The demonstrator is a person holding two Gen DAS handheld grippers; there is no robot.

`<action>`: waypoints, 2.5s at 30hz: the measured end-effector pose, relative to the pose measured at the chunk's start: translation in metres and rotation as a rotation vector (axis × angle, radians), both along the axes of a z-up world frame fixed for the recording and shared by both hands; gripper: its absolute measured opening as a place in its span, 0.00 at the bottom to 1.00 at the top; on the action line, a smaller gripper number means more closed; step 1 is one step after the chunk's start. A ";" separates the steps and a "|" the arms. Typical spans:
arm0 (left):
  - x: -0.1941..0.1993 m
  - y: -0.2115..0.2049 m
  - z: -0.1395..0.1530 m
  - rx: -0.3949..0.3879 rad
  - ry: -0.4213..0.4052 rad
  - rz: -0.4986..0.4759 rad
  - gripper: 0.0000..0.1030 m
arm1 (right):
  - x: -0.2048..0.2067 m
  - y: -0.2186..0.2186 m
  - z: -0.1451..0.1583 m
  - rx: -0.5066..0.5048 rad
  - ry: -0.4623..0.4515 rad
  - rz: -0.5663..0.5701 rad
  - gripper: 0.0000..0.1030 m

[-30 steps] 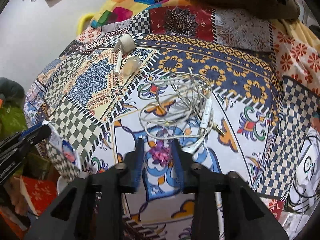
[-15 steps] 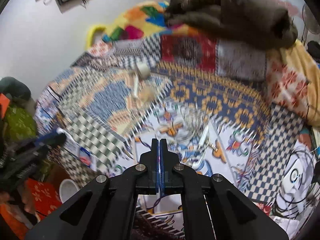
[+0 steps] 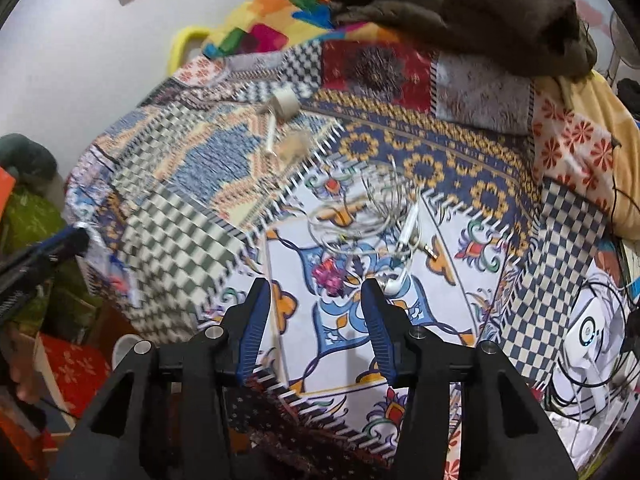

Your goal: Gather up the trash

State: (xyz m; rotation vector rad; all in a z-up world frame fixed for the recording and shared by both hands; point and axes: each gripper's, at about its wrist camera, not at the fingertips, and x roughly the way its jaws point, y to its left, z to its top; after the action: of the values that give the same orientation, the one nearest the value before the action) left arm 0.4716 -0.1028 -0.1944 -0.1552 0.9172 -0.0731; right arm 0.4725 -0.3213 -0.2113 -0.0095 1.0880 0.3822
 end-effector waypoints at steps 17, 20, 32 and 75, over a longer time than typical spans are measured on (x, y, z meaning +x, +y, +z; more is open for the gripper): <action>0.026 0.004 -0.039 -0.036 0.056 0.014 0.21 | 0.007 0.031 -0.047 -0.187 -0.101 0.086 0.22; 0.026 0.002 -0.037 -0.039 0.057 0.011 0.21 | 0.012 0.028 -0.046 -0.162 -0.068 0.066 0.21; -0.008 0.006 0.021 -0.029 -0.034 0.022 0.21 | 0.000 0.005 0.074 -0.034 -0.191 0.016 0.22; -0.320 0.244 0.042 0.072 0.000 0.427 0.21 | -0.233 0.277 0.106 0.020 -0.198 0.469 0.22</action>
State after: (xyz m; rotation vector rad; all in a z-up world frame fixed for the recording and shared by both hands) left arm 0.1521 0.1410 -0.1528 -0.2806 0.8688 0.3556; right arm 0.2398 -0.0444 -0.1048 -0.2830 0.8787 0.7964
